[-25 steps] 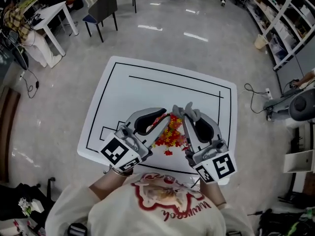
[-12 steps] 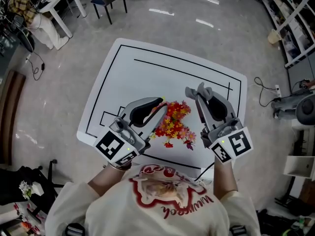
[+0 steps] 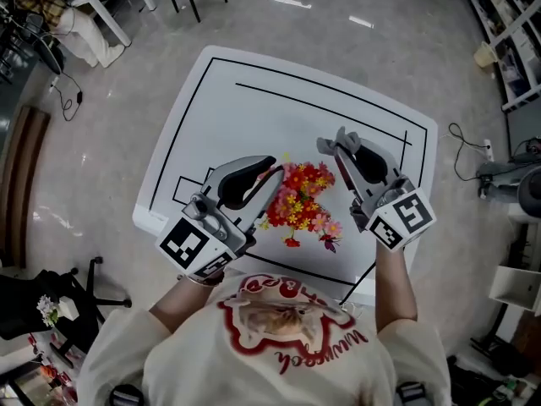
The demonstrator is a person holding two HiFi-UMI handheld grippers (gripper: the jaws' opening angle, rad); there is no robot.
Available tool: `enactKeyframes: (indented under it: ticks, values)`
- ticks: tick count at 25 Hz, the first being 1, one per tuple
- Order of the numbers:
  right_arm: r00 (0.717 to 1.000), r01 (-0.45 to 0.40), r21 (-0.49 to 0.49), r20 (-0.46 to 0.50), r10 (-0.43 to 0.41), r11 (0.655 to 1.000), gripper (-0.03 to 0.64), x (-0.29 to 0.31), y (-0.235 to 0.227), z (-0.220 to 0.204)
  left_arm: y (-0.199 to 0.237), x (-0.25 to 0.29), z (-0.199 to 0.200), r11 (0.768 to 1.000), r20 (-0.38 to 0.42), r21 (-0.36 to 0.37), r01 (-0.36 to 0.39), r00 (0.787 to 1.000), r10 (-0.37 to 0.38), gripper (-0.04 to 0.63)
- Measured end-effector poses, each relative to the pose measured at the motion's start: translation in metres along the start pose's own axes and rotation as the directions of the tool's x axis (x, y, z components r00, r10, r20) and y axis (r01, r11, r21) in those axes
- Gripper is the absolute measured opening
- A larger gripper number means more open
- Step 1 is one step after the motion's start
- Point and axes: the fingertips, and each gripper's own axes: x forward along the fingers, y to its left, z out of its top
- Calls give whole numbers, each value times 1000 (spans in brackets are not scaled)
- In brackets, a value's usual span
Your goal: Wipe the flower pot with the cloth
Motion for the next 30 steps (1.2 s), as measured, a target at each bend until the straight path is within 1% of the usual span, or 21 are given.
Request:
enactKeyframes:
  ticks: [3,7,14,17,20,25,30]
  values:
    - [999,-27,42,-21,28,999,63,7,-9,-18,1,-3,-5,1000,-7,-8,-14,1000,14,61]
    - [997,-45,36,-57,47,998,63,17,-14,-35,5,-7,-7,999,-15,-10,-34,999,34,61]
    - [985,-114,50,-123,120,992,63,31,-7,-62,13,-17,-9,997,-16,-18,-75,997,75,61]
    - [980,-130,38,-144,134,991,63,36,-6,-71,16,-20,-11,996,-22,-17,-86,996,86,61]
    - [976,-143,52,-158,150,988,63,38,-6,-79,18,-23,-12,995,-24,-16,-97,995,97,61]
    - [959,-201,68,-191,211,977,63,41,1,-93,20,-27,-12,994,-28,-16,-108,994,107,61]
    - [943,-229,73,-232,239,971,63,44,2,-109,22,-31,-14,992,-37,-18,-124,992,123,61]
